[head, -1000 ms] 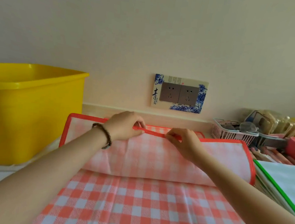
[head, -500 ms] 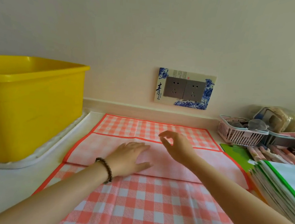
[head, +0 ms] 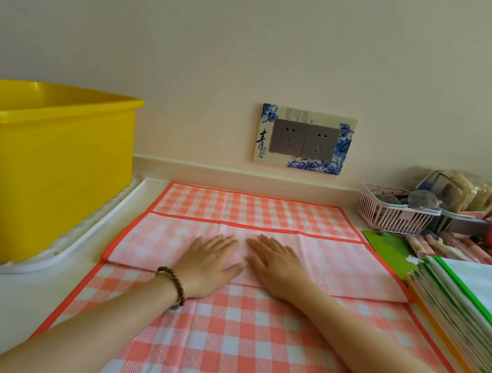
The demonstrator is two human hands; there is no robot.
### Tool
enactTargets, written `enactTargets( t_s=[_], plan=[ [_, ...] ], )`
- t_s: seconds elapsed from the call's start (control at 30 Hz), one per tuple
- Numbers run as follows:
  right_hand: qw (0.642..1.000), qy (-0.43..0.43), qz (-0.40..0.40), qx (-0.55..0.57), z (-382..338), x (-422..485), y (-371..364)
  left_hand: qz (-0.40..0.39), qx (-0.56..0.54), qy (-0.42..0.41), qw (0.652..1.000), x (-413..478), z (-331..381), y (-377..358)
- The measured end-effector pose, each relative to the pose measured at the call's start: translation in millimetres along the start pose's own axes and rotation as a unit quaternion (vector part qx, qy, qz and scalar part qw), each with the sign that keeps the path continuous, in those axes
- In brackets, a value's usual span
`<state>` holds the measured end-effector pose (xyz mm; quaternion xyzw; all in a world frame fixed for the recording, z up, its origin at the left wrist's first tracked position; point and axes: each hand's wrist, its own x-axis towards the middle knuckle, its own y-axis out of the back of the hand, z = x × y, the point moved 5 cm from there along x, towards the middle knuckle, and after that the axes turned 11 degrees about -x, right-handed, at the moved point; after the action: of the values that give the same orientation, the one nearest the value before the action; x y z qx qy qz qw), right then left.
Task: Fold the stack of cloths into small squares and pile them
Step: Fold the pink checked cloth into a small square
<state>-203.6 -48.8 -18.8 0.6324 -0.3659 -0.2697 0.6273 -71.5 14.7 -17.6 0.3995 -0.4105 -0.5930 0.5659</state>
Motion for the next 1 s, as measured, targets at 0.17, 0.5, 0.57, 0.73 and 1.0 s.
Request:
enactTargets(
  t_s=[0.17, 0.5, 0.57, 0.73, 1.0],
  plan=[
    [0.998, -0.039, -0.027, -0.029, 45.7, -13.0, 5.5, -0.010, 0.002, -0.001, 1.000, -1.9, -1.0, -1.1],
    [0.983, -0.162, -0.058, -0.062, 148.1, -49.8, 20.4, -0.020, -0.004, 0.007, 1.000, -4.0, -1.2, 0.0],
    [0.980, -0.176, -0.056, -0.070, 157.0, -54.3, 22.6, -0.019, -0.014, 0.002, 1.000, -4.8, -0.2, 1.2],
    [0.979, -0.186, -0.060, -0.061, 157.6, -52.4, 24.8, -0.018, -0.016, -0.001, 1.000, -4.6, 1.3, 1.6],
    [0.999, -0.029, -0.026, 0.015, 44.9, -47.1, 24.5, -0.017, -0.018, 0.001, 1.000, -3.4, 1.6, 0.8]
  ],
)
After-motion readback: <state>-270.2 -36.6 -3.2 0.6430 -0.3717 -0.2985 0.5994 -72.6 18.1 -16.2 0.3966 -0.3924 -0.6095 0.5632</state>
